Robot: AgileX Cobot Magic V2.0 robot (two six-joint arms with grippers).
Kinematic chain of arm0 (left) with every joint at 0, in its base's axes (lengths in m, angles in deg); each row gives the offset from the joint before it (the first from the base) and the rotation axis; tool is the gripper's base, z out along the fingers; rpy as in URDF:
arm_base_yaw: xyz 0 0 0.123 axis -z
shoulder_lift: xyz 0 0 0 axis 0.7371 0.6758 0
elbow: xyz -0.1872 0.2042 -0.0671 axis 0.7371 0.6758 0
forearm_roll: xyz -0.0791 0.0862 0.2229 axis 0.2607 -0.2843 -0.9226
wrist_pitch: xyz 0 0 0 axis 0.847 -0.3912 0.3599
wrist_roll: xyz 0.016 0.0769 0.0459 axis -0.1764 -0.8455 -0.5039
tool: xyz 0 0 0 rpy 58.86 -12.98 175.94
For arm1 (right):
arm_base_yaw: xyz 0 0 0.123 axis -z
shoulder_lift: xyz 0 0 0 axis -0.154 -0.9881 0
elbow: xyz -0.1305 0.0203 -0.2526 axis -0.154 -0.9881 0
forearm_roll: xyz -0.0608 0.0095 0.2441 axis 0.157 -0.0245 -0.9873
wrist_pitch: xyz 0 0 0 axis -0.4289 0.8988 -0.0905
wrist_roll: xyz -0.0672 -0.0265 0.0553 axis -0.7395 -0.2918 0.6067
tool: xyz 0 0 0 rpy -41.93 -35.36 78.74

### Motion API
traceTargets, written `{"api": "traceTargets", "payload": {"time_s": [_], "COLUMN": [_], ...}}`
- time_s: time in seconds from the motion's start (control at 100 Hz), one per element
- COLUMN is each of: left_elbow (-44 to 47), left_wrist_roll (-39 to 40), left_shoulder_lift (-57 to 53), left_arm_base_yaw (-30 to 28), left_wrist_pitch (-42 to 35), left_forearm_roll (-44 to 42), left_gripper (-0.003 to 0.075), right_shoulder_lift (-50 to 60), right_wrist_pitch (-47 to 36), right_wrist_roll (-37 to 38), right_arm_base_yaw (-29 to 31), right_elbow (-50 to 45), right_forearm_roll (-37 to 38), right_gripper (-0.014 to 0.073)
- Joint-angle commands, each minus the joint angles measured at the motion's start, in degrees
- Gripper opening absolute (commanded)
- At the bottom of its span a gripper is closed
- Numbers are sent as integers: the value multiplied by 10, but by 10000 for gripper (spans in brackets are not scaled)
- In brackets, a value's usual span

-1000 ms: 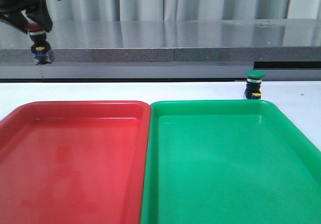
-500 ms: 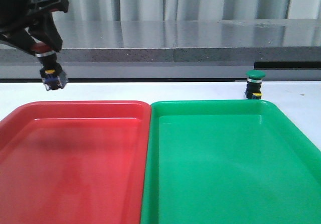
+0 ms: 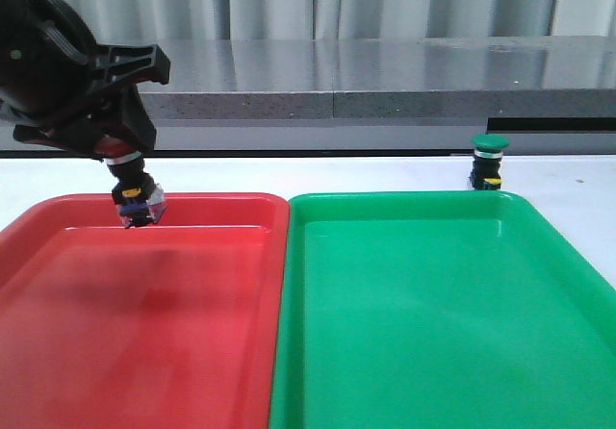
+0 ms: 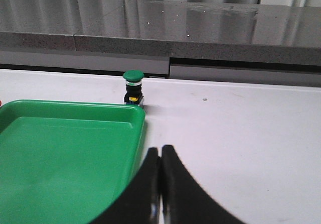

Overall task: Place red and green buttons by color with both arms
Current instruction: 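Carry the red button with the left gripper into the red tray, then open the left gripper and raise it away from the button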

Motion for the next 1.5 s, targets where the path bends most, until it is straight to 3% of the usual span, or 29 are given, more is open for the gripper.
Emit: {"api": "traceTargets", "payload": {"time_s": [0.0,0.67,0.76,0.93,1.03,1.49], "left_elbow": [-11,-11,-11,-11,-11,-11], "left_wrist_roll": [7,7,7,7,7,7], "left_shoulder_lift": [-11,43,43,42,40,-8], "left_arm_base_yaw": [6,6,6,6,6,6], "left_wrist_pitch": [-42,-35,-32,-20,-8,-5], "left_forearm_roll": [7,7,7,7,8,8], "left_gripper": [188,196,249,480,577,593], "right_shoulder_lift": [11,11,11,11,11,11], "right_wrist_pitch": [-51,-51,-51,-51,-51,-51], "right_wrist_roll": [-4,-4,-4,-4,-4,-4], "right_arm_base_yaw": [4,4,4,4,4,4], "right_elbow": [9,9,9,9,9,9], "right_forearm_roll": [4,4,4,4,4,4], "right_gripper": [-67,-67,-67,-67,-67,-67]}}
